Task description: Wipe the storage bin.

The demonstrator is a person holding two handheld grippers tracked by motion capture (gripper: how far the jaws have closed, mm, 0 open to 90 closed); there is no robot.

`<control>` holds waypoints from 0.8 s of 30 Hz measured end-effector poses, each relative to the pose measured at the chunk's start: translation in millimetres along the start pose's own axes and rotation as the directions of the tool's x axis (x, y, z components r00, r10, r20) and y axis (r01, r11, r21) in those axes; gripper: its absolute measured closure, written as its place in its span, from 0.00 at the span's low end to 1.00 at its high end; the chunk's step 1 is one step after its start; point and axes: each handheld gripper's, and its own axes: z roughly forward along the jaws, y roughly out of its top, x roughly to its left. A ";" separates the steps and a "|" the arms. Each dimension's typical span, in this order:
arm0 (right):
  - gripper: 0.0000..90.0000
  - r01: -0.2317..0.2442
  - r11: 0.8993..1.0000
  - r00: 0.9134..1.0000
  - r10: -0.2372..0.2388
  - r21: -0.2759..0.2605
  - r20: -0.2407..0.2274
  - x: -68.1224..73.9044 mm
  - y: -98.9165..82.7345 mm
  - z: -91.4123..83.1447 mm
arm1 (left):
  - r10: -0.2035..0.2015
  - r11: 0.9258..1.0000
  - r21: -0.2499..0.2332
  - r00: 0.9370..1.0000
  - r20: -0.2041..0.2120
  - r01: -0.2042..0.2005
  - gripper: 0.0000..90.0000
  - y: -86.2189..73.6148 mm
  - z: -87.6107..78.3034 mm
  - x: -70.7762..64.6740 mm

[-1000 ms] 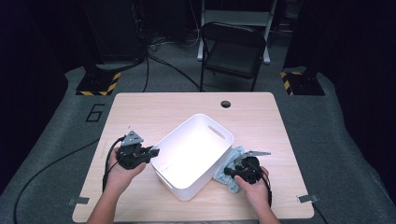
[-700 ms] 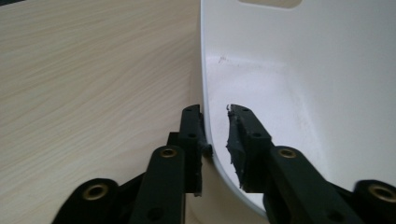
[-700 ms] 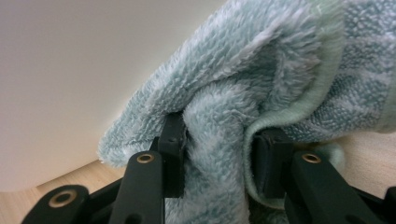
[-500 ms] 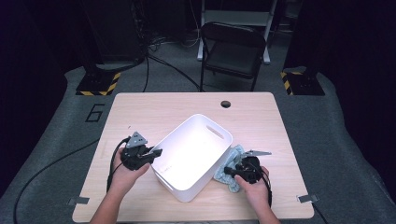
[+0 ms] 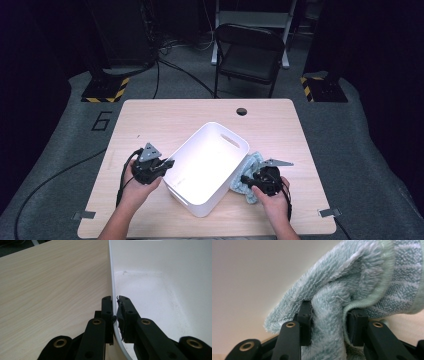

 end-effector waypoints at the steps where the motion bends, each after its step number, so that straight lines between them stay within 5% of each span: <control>1: 0.69 0.011 1.000 1.000 -0.011 -0.012 -0.001 1.9 2.1 -3.1 | 0.004 1.000 0.000 1.000 -0.002 -0.004 0.92 0.1 0.1 -0.2; 7: 0.69 0.036 0.993 0.999 -0.039 -0.116 -0.024 12.6 14.8 -25.5 | 0.007 1.000 -0.001 1.000 -0.004 -0.007 0.92 0.3 0.4 -2.0; 13: 0.69 0.044 0.975 0.998 -0.054 -0.218 -0.039 21.7 25.8 -50.6 | 0.014 1.000 0.000 1.000 0.002 -0.014 0.91 0.8 1.0 -4.4; 21: 0.69 -0.005 0.951 0.998 -0.016 -0.311 -0.065 18.2 29.4 -65.0 | 0.011 1.000 -0.010 1.000 0.017 -0.011 0.91 1.5 3.2 -9.4; 24: 0.70 0.027 0.954 0.998 -0.042 -0.297 -0.043 20.1 30.5 -63.3 | 0.023 1.000 -0.010 1.000 0.022 -0.022 0.91 2.0 4.0 -11.8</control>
